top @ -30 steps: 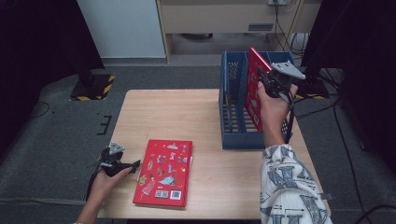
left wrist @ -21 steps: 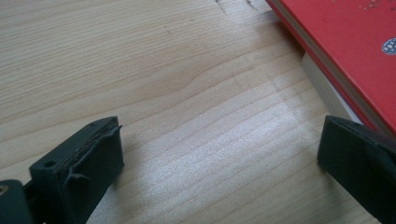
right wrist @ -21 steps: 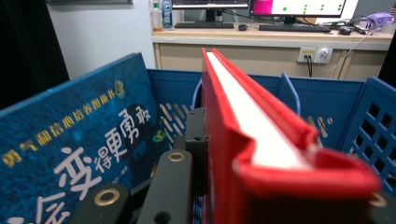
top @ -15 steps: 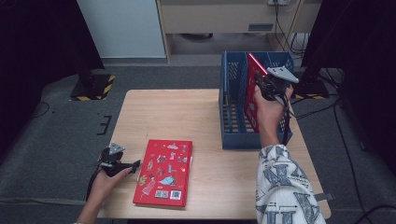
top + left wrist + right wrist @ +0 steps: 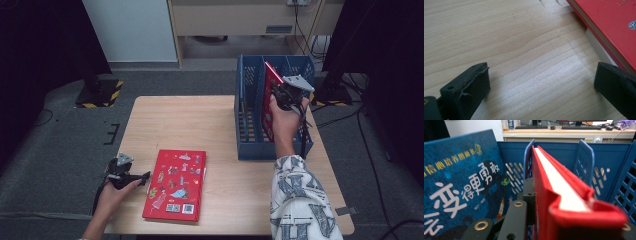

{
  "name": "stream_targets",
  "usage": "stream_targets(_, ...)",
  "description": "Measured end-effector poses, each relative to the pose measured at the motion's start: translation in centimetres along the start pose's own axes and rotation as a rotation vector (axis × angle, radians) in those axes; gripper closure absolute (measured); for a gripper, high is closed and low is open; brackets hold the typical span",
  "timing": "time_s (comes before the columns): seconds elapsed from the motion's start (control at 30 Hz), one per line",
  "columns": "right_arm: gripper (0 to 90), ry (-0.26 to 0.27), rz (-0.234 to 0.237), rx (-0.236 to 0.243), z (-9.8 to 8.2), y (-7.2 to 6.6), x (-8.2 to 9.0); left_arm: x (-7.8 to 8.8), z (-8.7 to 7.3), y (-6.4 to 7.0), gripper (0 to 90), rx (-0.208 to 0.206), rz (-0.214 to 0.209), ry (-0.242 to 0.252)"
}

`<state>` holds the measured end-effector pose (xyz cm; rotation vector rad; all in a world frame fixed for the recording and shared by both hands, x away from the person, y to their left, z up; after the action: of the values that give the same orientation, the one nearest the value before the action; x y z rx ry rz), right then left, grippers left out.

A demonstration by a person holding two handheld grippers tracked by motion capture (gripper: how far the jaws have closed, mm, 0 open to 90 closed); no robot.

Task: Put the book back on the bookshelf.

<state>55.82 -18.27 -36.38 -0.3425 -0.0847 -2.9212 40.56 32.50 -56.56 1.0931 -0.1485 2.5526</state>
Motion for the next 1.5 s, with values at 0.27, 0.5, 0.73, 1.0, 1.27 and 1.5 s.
stream_targets(0.27, 79.6, -0.018, -0.002, 0.008, -0.9, 0.0, -0.8, 0.0, 0.0, 0.0, 0.0, 0.0, 0.0, 0.0)
stream_targets(0.5, 79.6, -0.033, -0.001, 0.011, -1.4, 0.0, -1.3, 0.0, 0.0, 0.0, 0.0, 0.001, -0.001, 0.0)
stream_targets(0.73, 79.4, -0.034, 0.005, 0.007, -1.6, 0.0, -1.1, 0.0, 0.0, 0.0, 0.0, 0.001, -0.001, -0.002)
stream_targets(1.0, 78.7, -0.056, 0.003, 0.012, -2.2, -0.5, 0.2, 0.0, 0.0, 0.0, 0.0, 0.001, -0.001, -0.002)
stream_targets(1.27, 78.2, -0.085, -0.001, 0.02, -2.6, -0.8, 1.2, 0.0, 0.0, 0.0, 0.0, 0.001, -0.001, -0.002)
stream_targets(1.5, 77.3, -0.091, -0.006, 0.024, -2.6, -1.2, 1.5, 0.0, 0.0, 0.0, 0.0, -0.001, -0.003, 0.0)
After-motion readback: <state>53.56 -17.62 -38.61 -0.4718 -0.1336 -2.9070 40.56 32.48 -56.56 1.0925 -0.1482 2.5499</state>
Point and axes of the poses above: each handheld gripper's, and its own axes: x roughly backward along the jaws, z roughly out of its top, y roughly to its right, the point moved 4 cm from there along -x, roughly forward along the jaws, and after that the axes turned 4 degrees about x, right-handed, at the moved point
